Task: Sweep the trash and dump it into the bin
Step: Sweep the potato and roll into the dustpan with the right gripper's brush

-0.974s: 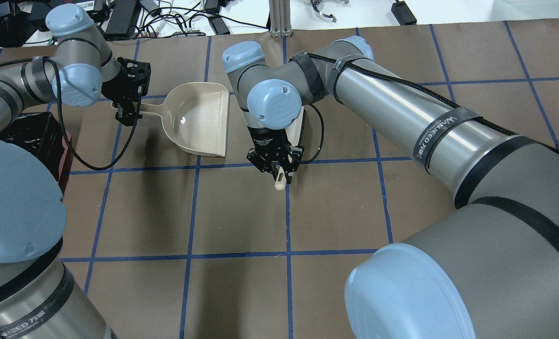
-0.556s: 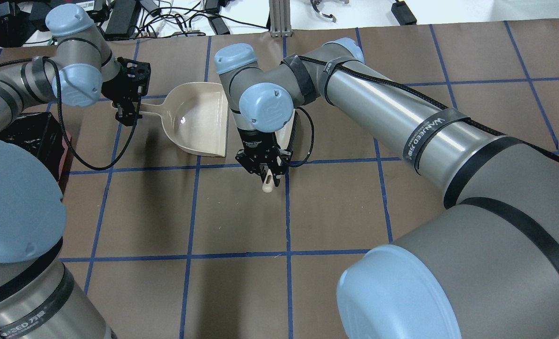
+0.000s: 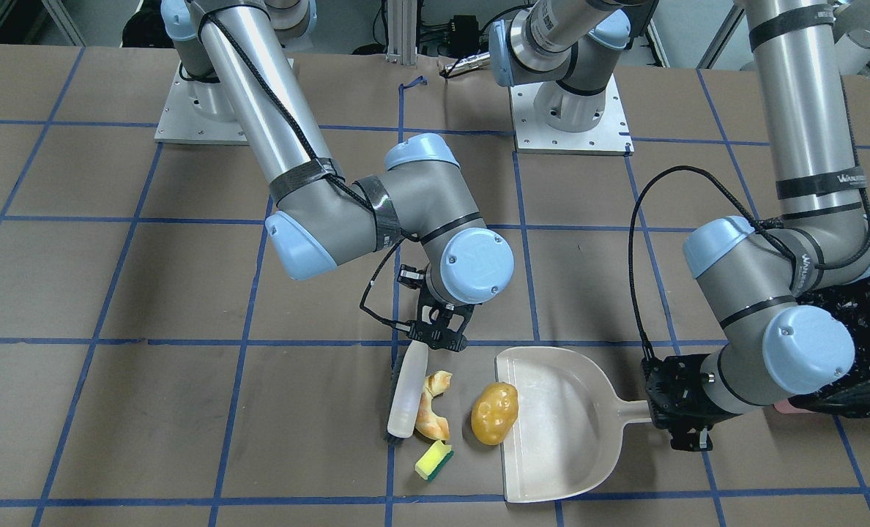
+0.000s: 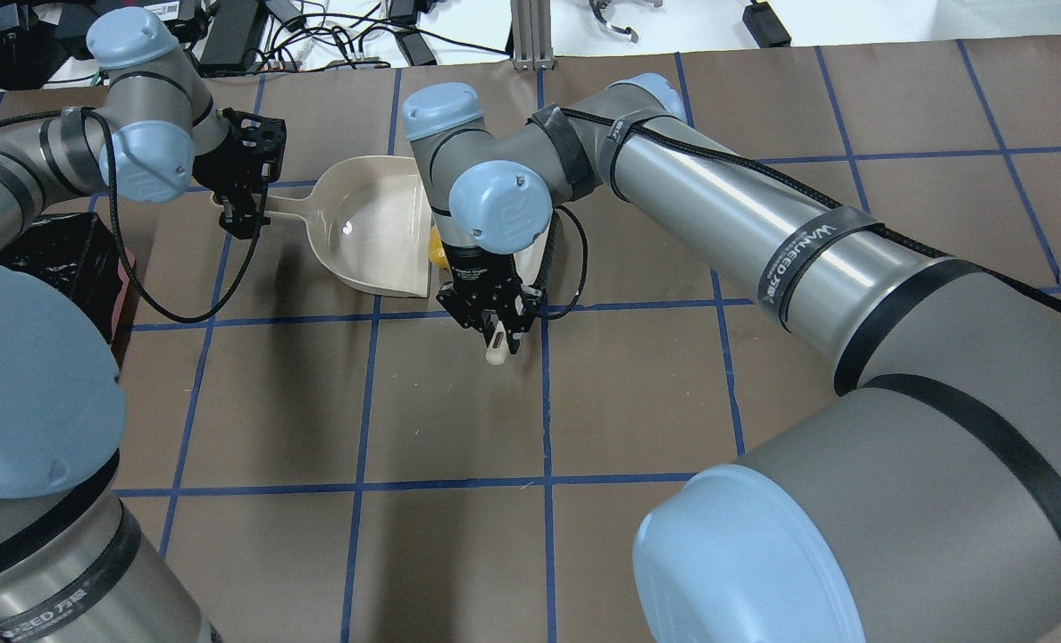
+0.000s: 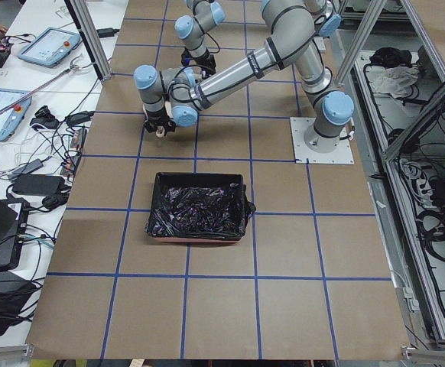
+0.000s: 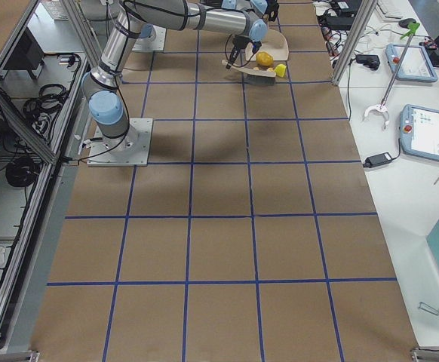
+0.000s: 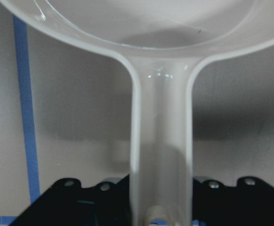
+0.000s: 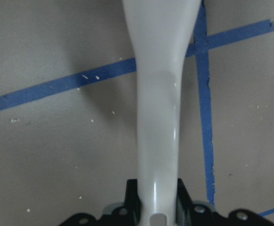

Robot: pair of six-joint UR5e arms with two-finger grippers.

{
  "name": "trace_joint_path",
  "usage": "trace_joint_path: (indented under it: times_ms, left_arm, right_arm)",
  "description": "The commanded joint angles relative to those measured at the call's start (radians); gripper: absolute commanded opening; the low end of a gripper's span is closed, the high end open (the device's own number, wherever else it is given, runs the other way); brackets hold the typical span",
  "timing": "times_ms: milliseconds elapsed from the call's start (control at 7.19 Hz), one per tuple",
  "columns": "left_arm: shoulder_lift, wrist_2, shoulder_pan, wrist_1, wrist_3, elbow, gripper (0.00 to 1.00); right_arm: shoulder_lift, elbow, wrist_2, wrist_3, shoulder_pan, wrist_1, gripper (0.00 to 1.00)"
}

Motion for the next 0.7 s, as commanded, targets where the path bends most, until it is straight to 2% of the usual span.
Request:
trace_joint_path:
  times_ms: [0,556]
  left_arm:
    - [0.000,0.000,0.000,0.000,0.000,0.000,0.01]
    - [0.000,0.000,-0.002,0.000,0.000,0.000,0.01]
  right_arm:
    - [0.015,-0.023,0.006,0.003,0.012,-0.012,0.00]
    - [0.039,-0.062,0.006,-0.035,0.031,-0.011,0.00]
